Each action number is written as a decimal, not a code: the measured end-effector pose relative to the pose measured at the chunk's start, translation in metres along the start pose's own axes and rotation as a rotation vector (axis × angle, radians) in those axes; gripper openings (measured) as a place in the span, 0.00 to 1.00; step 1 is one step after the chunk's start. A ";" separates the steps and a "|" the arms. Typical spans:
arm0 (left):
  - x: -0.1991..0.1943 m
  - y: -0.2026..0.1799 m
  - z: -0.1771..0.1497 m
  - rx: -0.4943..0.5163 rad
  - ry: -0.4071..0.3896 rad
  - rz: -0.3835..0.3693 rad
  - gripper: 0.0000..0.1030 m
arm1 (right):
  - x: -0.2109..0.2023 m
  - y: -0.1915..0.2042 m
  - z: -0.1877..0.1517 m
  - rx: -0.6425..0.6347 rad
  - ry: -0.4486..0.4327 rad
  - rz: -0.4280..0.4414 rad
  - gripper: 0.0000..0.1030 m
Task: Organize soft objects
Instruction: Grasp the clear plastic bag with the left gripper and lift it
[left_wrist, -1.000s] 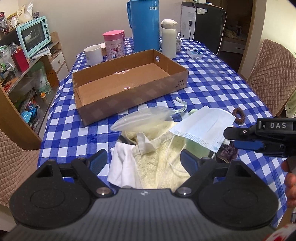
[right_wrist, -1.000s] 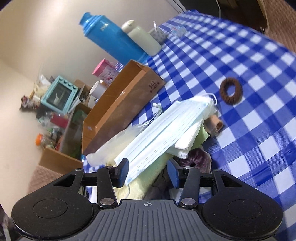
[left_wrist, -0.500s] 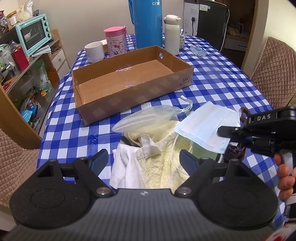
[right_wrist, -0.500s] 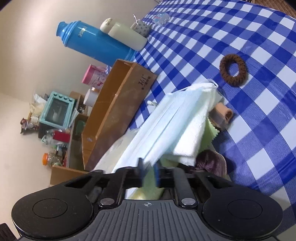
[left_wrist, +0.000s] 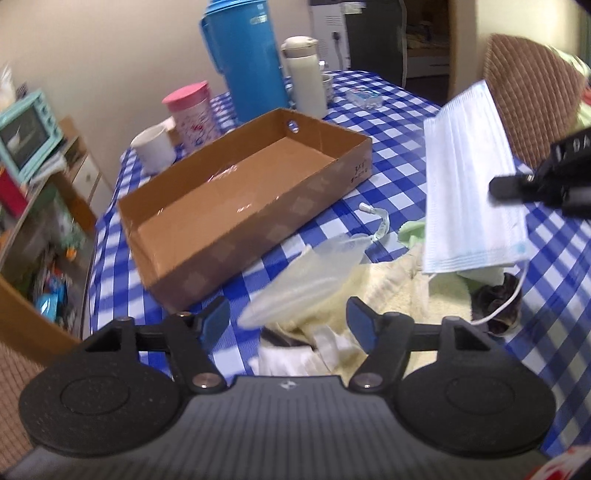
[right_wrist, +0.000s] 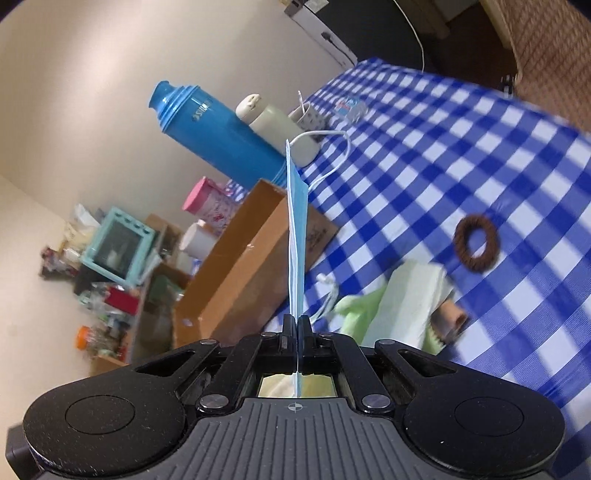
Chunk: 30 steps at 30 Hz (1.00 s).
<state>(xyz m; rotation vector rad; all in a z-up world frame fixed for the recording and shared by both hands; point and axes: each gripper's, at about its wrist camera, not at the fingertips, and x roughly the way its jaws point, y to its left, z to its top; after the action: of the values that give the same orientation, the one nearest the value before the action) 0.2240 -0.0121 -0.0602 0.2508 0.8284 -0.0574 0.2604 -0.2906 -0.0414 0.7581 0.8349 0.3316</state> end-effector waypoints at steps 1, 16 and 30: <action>0.003 0.000 0.001 0.021 -0.003 -0.008 0.60 | -0.002 0.003 0.002 -0.020 -0.002 -0.017 0.01; 0.017 0.012 0.011 0.093 -0.065 -0.155 0.05 | -0.009 0.024 0.014 -0.131 -0.024 -0.052 0.01; -0.025 0.074 0.061 -0.008 -0.248 -0.070 0.05 | 0.029 0.079 0.050 -0.075 -0.019 0.135 0.01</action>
<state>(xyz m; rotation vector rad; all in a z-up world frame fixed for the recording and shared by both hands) 0.2620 0.0432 0.0123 0.2021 0.5907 -0.1480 0.3188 -0.2432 0.0214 0.7483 0.7507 0.4725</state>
